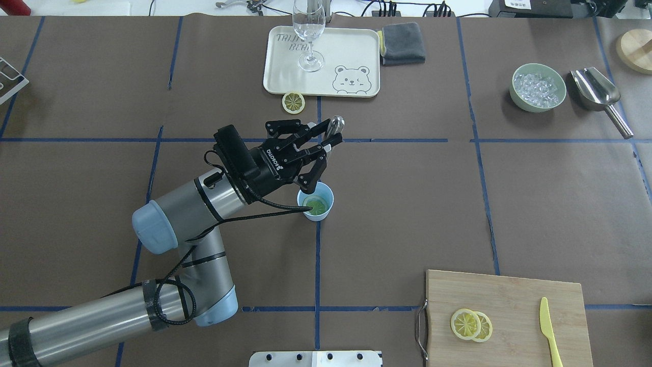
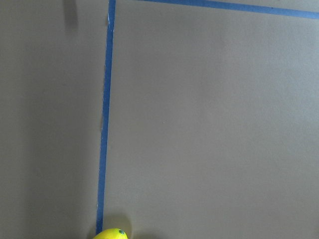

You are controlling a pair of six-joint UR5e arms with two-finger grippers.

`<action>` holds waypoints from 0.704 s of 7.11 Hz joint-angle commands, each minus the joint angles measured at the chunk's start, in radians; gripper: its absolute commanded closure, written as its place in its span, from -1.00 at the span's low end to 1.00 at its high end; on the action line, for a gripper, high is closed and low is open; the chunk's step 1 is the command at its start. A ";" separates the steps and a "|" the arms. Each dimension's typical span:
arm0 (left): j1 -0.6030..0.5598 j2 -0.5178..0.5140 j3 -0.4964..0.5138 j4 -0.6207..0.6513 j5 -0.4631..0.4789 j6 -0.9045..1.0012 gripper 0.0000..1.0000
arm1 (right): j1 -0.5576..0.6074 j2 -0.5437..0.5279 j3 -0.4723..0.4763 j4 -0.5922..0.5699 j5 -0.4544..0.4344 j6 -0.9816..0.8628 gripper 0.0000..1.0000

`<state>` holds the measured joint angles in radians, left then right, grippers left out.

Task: Squeeze lemon into cup
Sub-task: 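Lower the muddler into the cup and press down on the lemon slice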

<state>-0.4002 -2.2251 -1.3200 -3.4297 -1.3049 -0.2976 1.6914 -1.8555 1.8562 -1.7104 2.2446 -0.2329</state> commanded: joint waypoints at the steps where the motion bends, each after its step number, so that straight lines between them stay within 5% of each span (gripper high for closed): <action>1: 0.030 -0.001 0.048 0.000 0.022 0.009 1.00 | 0.001 0.001 -0.012 0.000 0.001 0.001 -1.00; 5: 0.064 -0.002 0.079 0.001 0.061 0.017 1.00 | 0.001 0.001 -0.014 0.000 0.003 0.003 -1.00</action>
<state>-0.3404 -2.2256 -1.2389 -3.4297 -1.2472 -0.2811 1.6920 -1.8550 1.8425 -1.7102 2.2472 -0.2313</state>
